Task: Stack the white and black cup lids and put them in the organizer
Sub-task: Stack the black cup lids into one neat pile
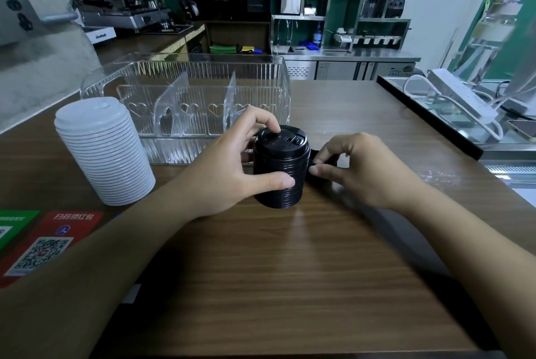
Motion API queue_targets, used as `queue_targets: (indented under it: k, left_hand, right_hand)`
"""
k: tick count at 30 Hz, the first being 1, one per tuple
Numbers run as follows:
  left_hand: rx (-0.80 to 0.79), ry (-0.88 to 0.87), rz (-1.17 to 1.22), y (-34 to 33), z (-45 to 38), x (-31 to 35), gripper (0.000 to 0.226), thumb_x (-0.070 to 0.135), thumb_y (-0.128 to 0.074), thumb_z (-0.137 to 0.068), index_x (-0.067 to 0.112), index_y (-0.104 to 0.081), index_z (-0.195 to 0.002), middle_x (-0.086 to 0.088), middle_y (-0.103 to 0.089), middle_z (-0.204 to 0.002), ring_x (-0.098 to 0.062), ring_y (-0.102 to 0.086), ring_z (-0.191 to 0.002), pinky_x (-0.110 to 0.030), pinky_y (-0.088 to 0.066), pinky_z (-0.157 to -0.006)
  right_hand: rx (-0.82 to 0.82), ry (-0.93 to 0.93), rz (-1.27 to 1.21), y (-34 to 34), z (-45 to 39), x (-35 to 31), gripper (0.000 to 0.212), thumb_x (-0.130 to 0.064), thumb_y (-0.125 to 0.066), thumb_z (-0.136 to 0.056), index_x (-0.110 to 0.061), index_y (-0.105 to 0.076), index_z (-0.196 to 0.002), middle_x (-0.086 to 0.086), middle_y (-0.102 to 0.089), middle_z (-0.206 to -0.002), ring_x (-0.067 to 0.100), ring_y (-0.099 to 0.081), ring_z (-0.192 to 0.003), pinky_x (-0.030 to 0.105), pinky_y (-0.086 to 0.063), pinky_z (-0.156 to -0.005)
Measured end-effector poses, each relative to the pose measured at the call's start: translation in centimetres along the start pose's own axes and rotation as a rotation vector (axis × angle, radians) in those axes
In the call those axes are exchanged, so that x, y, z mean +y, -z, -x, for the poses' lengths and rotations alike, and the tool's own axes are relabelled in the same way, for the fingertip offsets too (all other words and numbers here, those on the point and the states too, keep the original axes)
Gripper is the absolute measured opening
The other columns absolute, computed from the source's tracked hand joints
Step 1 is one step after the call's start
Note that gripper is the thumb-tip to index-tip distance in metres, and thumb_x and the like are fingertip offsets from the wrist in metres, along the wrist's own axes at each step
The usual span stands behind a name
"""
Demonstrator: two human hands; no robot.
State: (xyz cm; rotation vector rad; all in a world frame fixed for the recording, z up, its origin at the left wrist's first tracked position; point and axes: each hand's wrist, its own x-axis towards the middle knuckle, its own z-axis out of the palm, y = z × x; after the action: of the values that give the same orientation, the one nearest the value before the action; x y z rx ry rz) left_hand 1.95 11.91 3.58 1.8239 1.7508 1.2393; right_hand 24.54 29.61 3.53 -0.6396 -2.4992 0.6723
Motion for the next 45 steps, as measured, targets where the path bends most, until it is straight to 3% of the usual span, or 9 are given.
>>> queue_targets:
  k: [4,12,18,22,27,36,40,42,45]
  left_hand:
    - [0.0,-0.007,-0.011,0.0,0.1,0.1,0.068,0.036,-0.098,-0.09,0.03,-0.05,-0.138,0.008,-0.07,-0.14,-0.019,-0.068,-0.137,-0.059,-0.051,-0.121]
    - [0.002,-0.022,-0.027,-0.1,0.2,0.4,0.071,0.048,-0.095,-0.089,0.03,-0.052,-0.143,0.011,-0.065,-0.149,-0.016,-0.06,-0.15,-0.055,-0.046,-0.128]
    - [0.029,-0.042,-0.004,-0.3,0.2,0.5,0.073,0.057,-0.092,-0.088,0.032,-0.053,-0.144,0.015,-0.065,-0.152,-0.013,-0.059,-0.152,-0.056,-0.047,-0.128]
    - [0.098,-0.073,0.023,-0.4,0.2,0.8,0.073,0.052,-0.094,-0.089,0.028,-0.055,-0.146,0.017,-0.067,-0.15,-0.008,-0.061,-0.149,-0.047,-0.046,-0.13]
    - [0.202,-0.165,-0.022,-0.7,0.5,1.8,0.094,0.039,-0.098,-0.087,0.027,-0.046,-0.165,0.012,-0.06,-0.16,-0.011,-0.055,-0.156,-0.047,-0.042,-0.134]
    - [0.23,-0.232,-0.115,-0.8,0.7,2.2,0.086,0.03,-0.102,-0.085,0.028,-0.059,-0.16,0.017,-0.065,-0.155,-0.017,-0.058,-0.152,-0.045,-0.045,-0.129]
    - [0.251,-0.259,-0.133,-0.8,0.6,2.0,0.078,0.031,-0.101,-0.085,0.029,-0.062,-0.153,0.016,-0.068,-0.148,-0.017,-0.061,-0.146,-0.04,-0.045,-0.127]
    - [0.252,-0.252,-0.134,-0.7,0.5,1.9,0.075,0.033,-0.1,-0.086,0.027,-0.064,-0.152,0.014,-0.069,-0.147,-0.018,-0.061,-0.146,-0.043,-0.045,-0.127]
    - [0.259,-0.24,-0.116,-0.5,0.3,1.5,0.073,0.031,-0.1,-0.088,0.023,-0.064,-0.151,0.01,-0.07,-0.148,-0.022,-0.062,-0.146,-0.051,-0.046,-0.126]
  right_hand:
    - [0.127,0.05,0.05,0.5,-0.3,0.0,0.015,-0.028,-0.082,-0.1,-0.022,-0.078,-0.087,-0.008,-0.077,-0.084,0.009,-0.07,-0.08,0.015,-0.048,-0.076]
    - [0.33,0.026,-0.209,2.0,0.1,-1.0,0.014,-0.029,-0.069,-0.11,-0.02,-0.076,-0.102,-0.002,-0.08,-0.091,0.019,-0.078,-0.087,0.043,-0.063,-0.082]
    - [0.458,0.023,-0.44,2.6,0.1,-1.9,0.014,-0.021,-0.068,-0.11,-0.013,-0.08,-0.107,-0.004,-0.076,-0.083,0.007,-0.062,-0.073,0.024,-0.051,-0.074]
    - [0.432,0.04,-0.765,3.0,-0.1,-2.4,0.02,-0.017,-0.066,-0.111,-0.002,-0.079,-0.116,0.017,-0.071,-0.094,0.024,-0.053,-0.078,0.033,-0.047,-0.077]
    - [0.264,0.02,-1.022,2.2,0.1,-3.6,0.019,-0.007,-0.059,-0.11,0.002,-0.071,-0.121,-0.006,-0.073,-0.076,0.005,-0.06,-0.066,0.025,-0.052,-0.079]
    - [0.142,0.027,-1.062,1.0,0.4,-4.6,0.018,-0.006,-0.054,-0.111,0.002,-0.066,-0.12,-0.012,-0.071,-0.07,0.003,-0.064,-0.066,0.025,-0.054,-0.08]
    - [0.143,0.006,-1.022,0.9,0.4,-4.6,0.017,-0.011,-0.062,-0.11,-0.003,-0.075,-0.116,0.01,-0.076,-0.089,0.02,-0.064,-0.079,0.036,-0.053,-0.086]
    - [0.206,0.021,-0.841,0.8,0.5,-4.4,0.018,-0.017,-0.066,-0.11,-0.009,-0.081,-0.115,0.022,-0.077,-0.101,0.029,-0.062,-0.09,0.043,-0.051,-0.092]
    - [0.322,0.131,-0.422,1.3,1.2,-4.6,0.023,-0.026,-0.069,-0.11,-0.019,-0.079,-0.128,-0.004,-0.082,-0.116,0.014,-0.075,-0.106,0.038,-0.057,-0.097]
